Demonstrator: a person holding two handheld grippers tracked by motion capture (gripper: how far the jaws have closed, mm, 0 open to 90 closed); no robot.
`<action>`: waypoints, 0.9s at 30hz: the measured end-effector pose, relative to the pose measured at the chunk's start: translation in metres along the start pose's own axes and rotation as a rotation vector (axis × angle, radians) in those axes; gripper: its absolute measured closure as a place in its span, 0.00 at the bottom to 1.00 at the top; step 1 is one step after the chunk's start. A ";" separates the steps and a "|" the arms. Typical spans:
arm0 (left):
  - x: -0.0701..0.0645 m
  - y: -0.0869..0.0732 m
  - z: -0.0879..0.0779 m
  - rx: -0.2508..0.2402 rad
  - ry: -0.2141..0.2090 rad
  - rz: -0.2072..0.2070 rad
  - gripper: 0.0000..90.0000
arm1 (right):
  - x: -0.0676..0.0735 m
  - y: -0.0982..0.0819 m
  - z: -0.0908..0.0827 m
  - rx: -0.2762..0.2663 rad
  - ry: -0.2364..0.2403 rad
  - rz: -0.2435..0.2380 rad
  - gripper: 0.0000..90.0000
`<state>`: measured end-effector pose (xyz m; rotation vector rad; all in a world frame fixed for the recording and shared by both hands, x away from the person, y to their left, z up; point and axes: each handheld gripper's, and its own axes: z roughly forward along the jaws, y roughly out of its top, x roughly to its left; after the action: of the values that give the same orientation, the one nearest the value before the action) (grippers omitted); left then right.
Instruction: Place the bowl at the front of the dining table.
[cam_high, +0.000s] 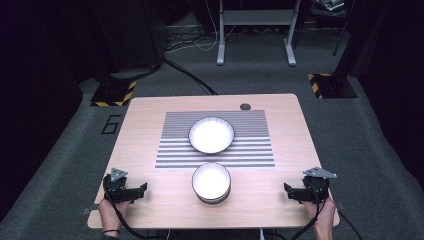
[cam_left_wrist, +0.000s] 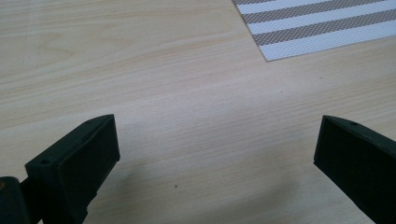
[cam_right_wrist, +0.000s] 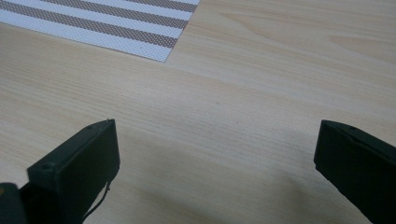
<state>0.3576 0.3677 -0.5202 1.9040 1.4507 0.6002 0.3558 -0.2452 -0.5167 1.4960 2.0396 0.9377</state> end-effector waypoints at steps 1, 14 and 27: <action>-0.002 0.002 -0.001 -0.004 -0.011 0.003 0.00 | 0.003 0.002 -0.002 -0.007 0.004 -0.013 0.00; -0.014 0.010 -0.009 -0.012 -0.082 0.023 0.00 | 0.021 0.017 -0.011 -0.029 0.045 -0.049 0.00; -0.027 0.020 -0.014 -0.026 -0.151 0.045 0.00 | 0.042 0.031 -0.012 -0.030 0.074 -0.116 0.01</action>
<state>0.3531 0.3417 -0.4949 1.9221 1.3020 0.4830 0.3538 -0.2031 -0.4840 1.3310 2.1298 0.9855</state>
